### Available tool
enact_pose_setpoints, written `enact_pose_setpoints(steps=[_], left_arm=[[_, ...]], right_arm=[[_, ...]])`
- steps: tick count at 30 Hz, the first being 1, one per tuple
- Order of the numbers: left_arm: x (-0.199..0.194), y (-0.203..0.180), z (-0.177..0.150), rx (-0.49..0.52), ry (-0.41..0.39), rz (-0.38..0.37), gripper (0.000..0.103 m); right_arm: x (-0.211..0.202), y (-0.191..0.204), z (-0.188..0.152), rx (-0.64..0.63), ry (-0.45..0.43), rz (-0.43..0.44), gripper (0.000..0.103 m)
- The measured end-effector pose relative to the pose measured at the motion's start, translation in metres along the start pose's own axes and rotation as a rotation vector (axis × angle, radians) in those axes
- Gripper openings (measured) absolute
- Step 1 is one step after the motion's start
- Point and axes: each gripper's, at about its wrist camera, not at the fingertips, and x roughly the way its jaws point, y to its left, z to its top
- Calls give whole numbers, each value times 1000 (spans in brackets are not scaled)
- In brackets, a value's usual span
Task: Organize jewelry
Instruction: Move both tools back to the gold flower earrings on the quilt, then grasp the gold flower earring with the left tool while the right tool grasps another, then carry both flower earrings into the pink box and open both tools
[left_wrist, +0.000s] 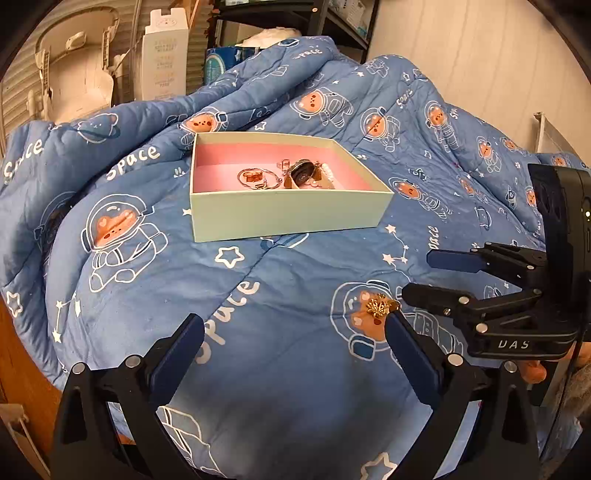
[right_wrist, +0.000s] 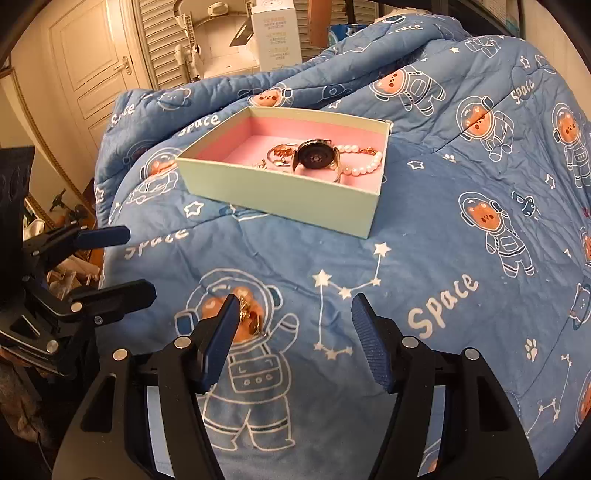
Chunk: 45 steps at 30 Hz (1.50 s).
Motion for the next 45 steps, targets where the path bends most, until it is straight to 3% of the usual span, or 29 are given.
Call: enact_pose_setpoints(steps=[3, 8, 16, 23, 34, 41, 45], left_arm=[[-1, -2, -5, -5, 13, -15, 96], [-4, 3, -14, -81, 4, -52, 96], [-3, -5, -17, -35, 23, -38, 96], [-2, -5, -16, -28, 22, -19, 94], [17, -39, -3, 84, 57, -100, 59], [40, -50, 4, 85, 100, -138, 45], [50, -55, 7, 99, 114, -133, 30]], right_arm=[[1, 7, -10, -37, 8, -4, 50], [6, 13, -17, -70, 24, -11, 44], [15, 20, -11, -93, 22, -6, 32], [17, 25, -10, -104, 19, -1, 14], [4, 10, -19, 6, 34, 15, 12], [-4, -3, -25, 60, 40, 3, 12], [-6, -10, -27, 87, 45, -3, 12]])
